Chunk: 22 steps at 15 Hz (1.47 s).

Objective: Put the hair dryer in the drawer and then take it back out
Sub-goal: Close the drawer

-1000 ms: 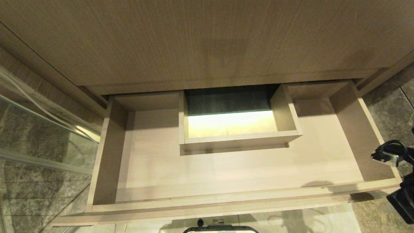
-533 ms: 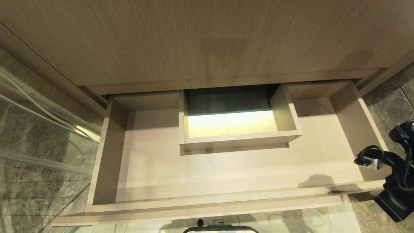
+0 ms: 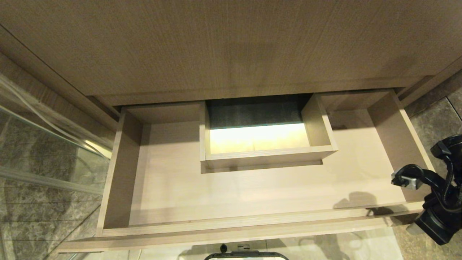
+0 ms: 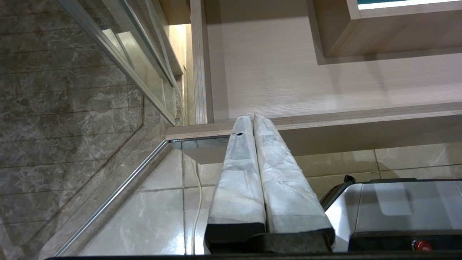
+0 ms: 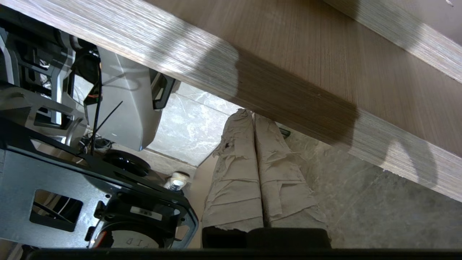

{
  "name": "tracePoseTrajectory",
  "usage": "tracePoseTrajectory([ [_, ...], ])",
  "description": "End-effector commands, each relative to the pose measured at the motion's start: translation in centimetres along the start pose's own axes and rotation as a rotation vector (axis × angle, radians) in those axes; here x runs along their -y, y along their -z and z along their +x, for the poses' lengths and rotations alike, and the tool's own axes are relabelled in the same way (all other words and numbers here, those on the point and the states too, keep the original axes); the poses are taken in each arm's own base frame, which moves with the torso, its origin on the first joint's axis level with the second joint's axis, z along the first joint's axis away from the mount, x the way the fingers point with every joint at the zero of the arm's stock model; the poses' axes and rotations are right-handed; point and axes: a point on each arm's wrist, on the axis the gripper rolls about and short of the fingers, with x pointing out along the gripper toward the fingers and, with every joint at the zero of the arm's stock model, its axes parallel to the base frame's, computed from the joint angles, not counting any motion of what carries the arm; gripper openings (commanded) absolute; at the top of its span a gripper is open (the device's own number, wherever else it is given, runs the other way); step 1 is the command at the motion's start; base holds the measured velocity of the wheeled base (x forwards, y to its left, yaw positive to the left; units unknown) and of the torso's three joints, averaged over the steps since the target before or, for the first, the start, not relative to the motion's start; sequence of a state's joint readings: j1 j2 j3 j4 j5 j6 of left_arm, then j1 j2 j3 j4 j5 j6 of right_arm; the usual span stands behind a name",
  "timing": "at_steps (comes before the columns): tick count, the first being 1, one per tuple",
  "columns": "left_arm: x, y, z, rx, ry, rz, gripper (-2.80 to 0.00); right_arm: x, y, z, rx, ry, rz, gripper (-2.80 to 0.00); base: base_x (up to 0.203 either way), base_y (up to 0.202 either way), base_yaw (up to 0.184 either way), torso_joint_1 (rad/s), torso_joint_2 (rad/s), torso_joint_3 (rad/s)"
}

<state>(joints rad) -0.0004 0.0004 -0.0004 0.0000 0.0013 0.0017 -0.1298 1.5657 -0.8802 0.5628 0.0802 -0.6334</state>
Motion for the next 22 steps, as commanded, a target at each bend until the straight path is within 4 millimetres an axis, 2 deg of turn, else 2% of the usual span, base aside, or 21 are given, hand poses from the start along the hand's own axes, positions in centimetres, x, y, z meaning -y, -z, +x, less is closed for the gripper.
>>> tracePoseTrajectory([
  [1,0.0,0.0,0.0,0.000,-0.001,0.000,-2.80,0.2,0.2,0.3,-0.013,-0.007,-0.028,-2.80,0.000,0.000,0.000,0.000,0.00,0.000],
  [6,0.0,0.0,0.0,0.001,0.001,0.000,-2.80,1.6,-0.9,1.2,0.045,0.012,-0.079,-2.80,0.000,0.000,0.000,0.000,0.00,0.000],
  [11,0.0,0.0,0.0,0.002,-0.001,0.000,-2.80,2.5,-1.3,0.2,0.182,0.035,-0.070,-2.80,0.000,0.000,0.000,0.000,0.00,0.000],
  [15,0.0,0.0,0.0,0.001,-0.001,0.000,-2.80,3.9,-2.6,-1.9,0.428,0.100,-0.089,-2.80,0.000,0.000,0.000,0.000,0.00,0.000],
  [19,0.0,0.0,0.0,0.000,-0.001,0.000,-2.80,5.3,-4.2,-4.5,0.707,0.248,-0.146,-2.80,0.000,0.000,0.000,0.000,0.00,0.000],
  [22,0.0,0.0,0.0,0.000,-0.001,0.000,-2.80,6.1,-5.4,-6.1,0.853,0.342,-0.149,-2.80,0.000,0.000,0.000,0.000,0.00,0.000],
])
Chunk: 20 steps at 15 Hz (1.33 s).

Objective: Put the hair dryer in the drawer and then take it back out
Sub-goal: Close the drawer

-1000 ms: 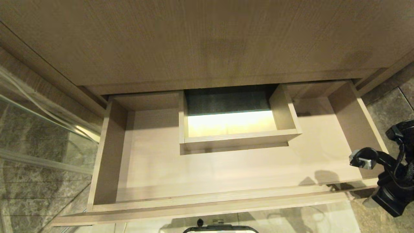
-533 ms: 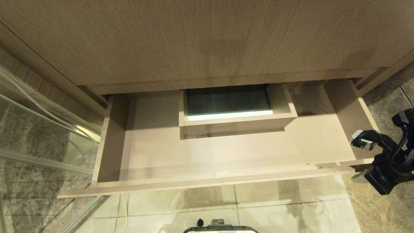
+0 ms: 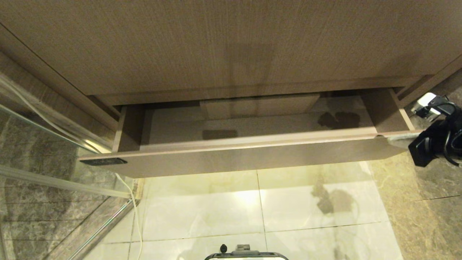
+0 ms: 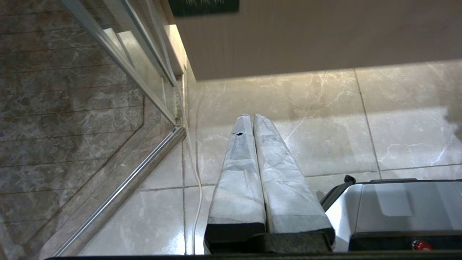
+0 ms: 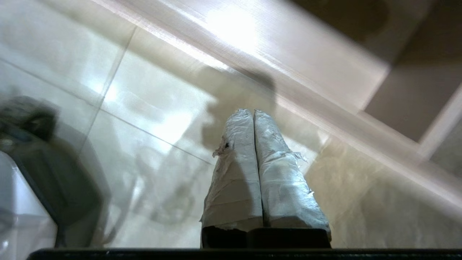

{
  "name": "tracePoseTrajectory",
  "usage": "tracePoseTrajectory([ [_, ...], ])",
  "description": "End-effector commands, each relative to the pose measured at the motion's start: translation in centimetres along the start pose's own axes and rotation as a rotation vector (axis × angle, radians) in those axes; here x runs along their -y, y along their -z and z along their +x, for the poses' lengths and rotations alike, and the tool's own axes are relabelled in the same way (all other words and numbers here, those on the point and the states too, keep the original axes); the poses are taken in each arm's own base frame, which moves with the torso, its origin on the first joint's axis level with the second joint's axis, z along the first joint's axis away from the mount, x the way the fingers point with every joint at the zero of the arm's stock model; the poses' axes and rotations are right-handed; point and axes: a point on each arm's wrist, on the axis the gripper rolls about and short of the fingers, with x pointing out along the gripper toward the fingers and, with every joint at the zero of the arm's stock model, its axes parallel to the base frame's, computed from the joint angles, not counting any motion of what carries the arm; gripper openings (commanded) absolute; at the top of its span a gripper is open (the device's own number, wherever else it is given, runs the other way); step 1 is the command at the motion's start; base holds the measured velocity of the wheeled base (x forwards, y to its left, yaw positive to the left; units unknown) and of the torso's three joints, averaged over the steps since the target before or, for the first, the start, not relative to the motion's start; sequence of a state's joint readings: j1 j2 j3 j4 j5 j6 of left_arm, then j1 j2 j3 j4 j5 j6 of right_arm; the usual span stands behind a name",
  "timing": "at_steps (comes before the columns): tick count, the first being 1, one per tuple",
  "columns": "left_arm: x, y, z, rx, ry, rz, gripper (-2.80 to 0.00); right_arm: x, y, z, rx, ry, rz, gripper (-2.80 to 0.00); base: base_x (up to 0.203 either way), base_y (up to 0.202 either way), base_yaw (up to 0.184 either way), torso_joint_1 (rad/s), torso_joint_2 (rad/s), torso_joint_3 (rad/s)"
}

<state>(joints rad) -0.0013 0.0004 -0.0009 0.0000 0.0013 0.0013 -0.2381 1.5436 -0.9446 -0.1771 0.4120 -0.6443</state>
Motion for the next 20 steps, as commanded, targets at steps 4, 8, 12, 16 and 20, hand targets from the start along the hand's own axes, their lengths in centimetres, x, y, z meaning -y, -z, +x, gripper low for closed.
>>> tracePoseTrajectory([
  [4,0.0,0.0,0.0,0.000,-0.002,0.000,-2.80,0.6,-1.2,-0.6,0.070,0.051,-0.006,-2.80,0.000,0.000,0.000,0.000,0.00,0.000],
  [8,0.0,0.0,0.0,0.000,-0.001,0.000,-2.80,0.3,-1.0,-1.0,0.061,0.046,-0.002,-2.80,0.000,0.000,0.000,0.000,0.00,0.000],
  [12,0.0,0.0,0.0,0.001,-0.001,0.000,-2.80,0.2,-1.0,-1.0,0.061,0.044,-0.002,-2.80,0.000,0.000,0.000,0.000,0.00,0.000],
  [16,0.0,0.0,0.0,0.001,-0.001,0.000,-2.80,-0.7,-0.9,-2.6,0.020,0.034,0.010,-2.80,0.000,0.000,0.000,0.000,0.00,0.000],
  [20,0.0,0.0,0.0,0.001,0.000,0.000,-2.80,-2.6,-0.4,-5.6,0.017,0.090,0.001,-2.80,0.000,0.000,0.000,0.000,0.00,0.000],
])
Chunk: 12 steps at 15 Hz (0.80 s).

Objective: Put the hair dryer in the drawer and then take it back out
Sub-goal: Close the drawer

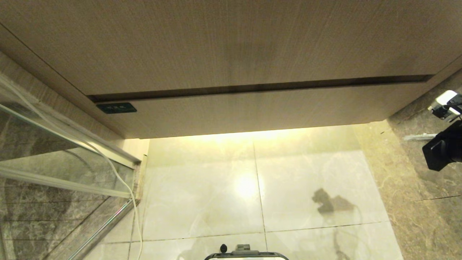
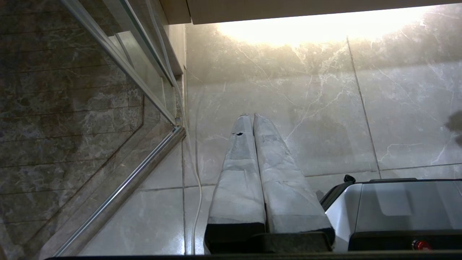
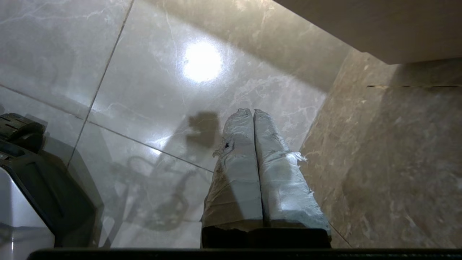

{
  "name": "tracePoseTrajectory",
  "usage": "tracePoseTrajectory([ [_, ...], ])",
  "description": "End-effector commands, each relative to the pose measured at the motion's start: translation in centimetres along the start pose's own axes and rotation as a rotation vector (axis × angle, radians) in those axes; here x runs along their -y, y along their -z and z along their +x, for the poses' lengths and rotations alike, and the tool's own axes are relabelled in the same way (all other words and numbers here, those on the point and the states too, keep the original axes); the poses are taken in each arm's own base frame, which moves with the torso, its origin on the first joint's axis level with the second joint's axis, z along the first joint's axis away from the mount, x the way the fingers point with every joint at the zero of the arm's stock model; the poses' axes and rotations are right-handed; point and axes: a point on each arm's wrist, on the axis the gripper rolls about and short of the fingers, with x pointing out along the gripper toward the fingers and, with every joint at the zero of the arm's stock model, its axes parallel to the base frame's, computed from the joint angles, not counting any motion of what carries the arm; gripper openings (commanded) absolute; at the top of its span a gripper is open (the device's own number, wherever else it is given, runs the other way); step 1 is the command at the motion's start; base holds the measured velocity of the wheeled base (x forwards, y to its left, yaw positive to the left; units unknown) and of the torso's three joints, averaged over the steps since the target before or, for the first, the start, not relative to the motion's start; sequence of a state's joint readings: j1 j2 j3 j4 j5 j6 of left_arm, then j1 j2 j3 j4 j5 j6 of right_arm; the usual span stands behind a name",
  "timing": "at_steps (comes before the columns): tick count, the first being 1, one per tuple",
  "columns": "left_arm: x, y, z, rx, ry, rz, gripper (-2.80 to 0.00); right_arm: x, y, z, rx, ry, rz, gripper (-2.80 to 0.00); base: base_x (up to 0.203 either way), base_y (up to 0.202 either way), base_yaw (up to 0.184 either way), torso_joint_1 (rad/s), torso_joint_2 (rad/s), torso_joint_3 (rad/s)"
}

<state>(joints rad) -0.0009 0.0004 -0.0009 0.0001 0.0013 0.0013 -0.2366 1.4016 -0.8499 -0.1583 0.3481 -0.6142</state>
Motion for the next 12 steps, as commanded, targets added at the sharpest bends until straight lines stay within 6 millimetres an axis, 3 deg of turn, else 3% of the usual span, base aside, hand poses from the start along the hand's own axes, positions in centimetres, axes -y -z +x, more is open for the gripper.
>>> tracePoseTrajectory([
  [1,0.0,0.0,0.0,0.001,0.000,0.000,-2.80,-1.6,0.4,-2.9,0.033,0.025,-0.017,-2.80,0.000,0.000,0.000,0.000,0.00,0.000],
  [6,0.0,0.0,0.0,0.000,0.000,0.000,-2.80,-5.8,3.3,-7.6,0.038,0.020,-0.007,-2.80,0.000,0.000,0.000,0.000,0.00,0.000],
  [9,0.0,0.0,0.0,0.001,0.000,0.000,-2.80,-10.3,6.3,-10.8,0.088,-0.062,0.130,-2.80,0.000,0.000,0.000,0.000,0.00,0.000],
  [12,0.0,0.0,0.0,0.000,-0.001,0.000,-2.80,-13.5,9.2,-13.8,0.191,-0.109,0.210,-2.80,0.000,0.000,0.000,0.000,0.00,0.000],
])
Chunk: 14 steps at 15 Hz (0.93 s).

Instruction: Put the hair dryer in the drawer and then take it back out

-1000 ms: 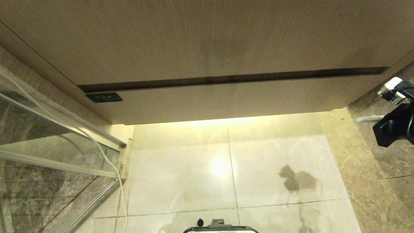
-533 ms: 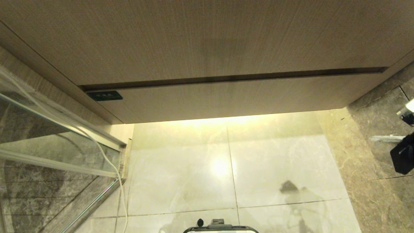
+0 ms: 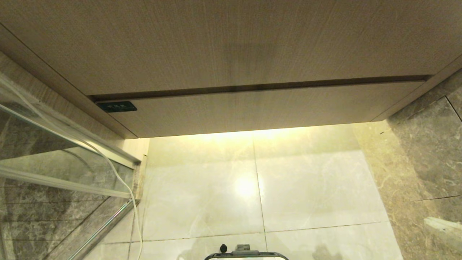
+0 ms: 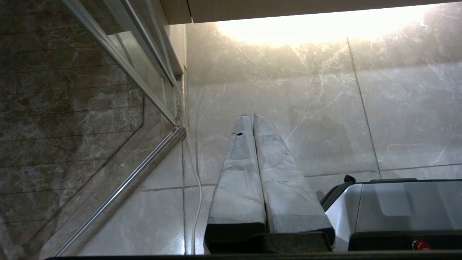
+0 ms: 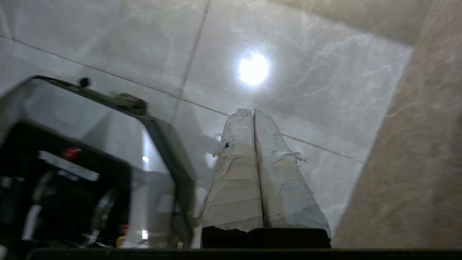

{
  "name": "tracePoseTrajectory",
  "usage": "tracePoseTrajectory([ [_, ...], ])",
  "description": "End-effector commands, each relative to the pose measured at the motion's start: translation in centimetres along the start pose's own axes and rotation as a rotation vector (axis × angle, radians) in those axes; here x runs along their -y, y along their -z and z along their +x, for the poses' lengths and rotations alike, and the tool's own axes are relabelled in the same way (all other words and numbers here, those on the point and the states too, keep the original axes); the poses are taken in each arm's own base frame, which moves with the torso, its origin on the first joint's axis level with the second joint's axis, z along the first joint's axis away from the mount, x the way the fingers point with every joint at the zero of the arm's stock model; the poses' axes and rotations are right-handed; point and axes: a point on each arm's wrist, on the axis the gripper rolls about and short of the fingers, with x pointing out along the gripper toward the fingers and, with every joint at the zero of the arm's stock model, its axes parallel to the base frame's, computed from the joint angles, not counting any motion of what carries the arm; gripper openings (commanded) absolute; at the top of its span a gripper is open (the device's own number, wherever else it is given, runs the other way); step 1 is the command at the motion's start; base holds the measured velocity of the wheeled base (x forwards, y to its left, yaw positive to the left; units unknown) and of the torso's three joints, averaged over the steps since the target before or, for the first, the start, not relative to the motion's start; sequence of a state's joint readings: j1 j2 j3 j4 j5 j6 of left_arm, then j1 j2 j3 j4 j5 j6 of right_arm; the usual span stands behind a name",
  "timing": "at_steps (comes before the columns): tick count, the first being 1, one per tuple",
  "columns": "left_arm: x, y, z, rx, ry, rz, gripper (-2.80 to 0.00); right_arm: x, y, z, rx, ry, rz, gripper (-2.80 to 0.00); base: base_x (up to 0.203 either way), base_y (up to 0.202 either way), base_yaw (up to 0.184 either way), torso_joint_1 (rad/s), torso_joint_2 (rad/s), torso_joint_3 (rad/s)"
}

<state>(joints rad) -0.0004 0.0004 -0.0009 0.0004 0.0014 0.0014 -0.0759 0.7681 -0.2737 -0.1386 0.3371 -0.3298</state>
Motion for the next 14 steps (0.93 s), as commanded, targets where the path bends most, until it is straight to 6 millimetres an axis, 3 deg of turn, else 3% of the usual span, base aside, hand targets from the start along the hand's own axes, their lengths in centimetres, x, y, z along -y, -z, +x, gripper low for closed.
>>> tracePoseTrajectory([
  [1,0.0,0.0,0.0,0.002,-0.001,0.000,-2.80,-2.3,3.0,-3.1,0.137,-0.016,0.001,-2.80,0.000,0.000,0.000,0.000,0.00,0.000],
  [5,0.0,0.0,0.0,0.001,-0.001,0.000,-2.80,-3.9,7.1,-4.2,0.219,-0.024,0.099,-2.80,0.000,0.000,0.000,0.000,0.00,0.000],
  [10,0.0,0.0,0.0,0.000,-0.001,0.000,-2.80,-4.8,8.5,-6.3,0.331,0.073,0.129,-2.80,0.000,0.000,0.000,0.000,0.00,0.000],
  [13,0.0,0.0,0.0,0.002,0.001,0.000,-2.80,-4.3,9.1,-6.1,0.361,0.330,0.157,-2.80,0.000,0.000,0.000,0.000,0.00,0.000],
  [14,0.0,0.0,0.0,0.000,0.001,0.000,-2.80,-4.4,9.2,-6.0,0.357,0.328,0.162,-2.80,0.000,0.000,0.000,0.000,0.00,0.000],
])
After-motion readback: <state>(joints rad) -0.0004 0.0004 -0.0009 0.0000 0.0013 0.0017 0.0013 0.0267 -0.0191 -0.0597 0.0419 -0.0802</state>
